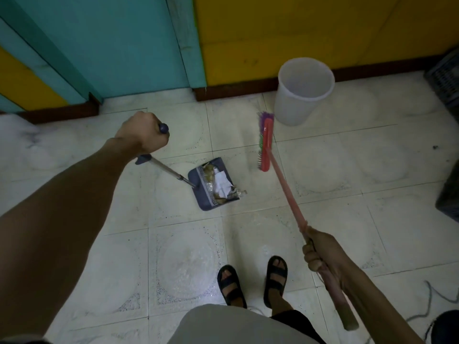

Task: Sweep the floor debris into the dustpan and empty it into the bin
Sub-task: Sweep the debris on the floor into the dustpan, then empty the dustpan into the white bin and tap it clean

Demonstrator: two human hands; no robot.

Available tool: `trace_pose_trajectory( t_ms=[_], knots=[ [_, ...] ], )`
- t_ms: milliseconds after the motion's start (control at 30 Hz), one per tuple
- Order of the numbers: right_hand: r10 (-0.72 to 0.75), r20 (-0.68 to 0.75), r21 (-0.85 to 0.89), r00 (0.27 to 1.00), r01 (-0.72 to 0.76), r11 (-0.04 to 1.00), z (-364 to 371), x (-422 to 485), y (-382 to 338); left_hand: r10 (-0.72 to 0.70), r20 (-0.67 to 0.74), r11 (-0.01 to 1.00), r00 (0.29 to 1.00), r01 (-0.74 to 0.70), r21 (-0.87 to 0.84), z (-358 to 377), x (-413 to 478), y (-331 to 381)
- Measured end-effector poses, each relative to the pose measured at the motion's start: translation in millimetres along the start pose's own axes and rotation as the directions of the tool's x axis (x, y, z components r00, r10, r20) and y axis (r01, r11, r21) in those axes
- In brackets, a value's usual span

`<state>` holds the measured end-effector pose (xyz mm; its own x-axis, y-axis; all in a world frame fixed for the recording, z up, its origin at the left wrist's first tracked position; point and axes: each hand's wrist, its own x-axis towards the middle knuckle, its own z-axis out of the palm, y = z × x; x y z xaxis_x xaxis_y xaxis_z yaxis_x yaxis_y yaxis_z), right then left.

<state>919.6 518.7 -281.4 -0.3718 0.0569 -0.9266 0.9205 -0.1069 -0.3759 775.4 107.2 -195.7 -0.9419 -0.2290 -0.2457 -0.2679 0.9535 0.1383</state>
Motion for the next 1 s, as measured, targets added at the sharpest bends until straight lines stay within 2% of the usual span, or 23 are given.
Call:
trace_pose_trajectory(
  t_ms=[267,500,767,1000],
  knots=[
    [0.034,0.017,0.110,0.999,-0.036,0.993,-15,-1,6,-0.013,-0.125,0.982,0.992,-0.011,-0.188,-40,1,10],
    [0.060,0.089,0.335,0.994,-0.086,0.938,-15,-6,-11,0.025,-0.281,0.968,0.959,-0.093,-0.232,-92,14,48],
    [-0.101,0.132,0.584,0.986,0.005,0.812,-33,-4,-92,0.141,-0.432,0.962,0.891,-0.227,-0.153,-163,61,156],
    [-0.181,0.085,0.669,0.980,0.078,0.739,-71,5,-188,0.276,-0.494,0.948,0.825,-0.317,0.001,-200,108,269]
  ],
)
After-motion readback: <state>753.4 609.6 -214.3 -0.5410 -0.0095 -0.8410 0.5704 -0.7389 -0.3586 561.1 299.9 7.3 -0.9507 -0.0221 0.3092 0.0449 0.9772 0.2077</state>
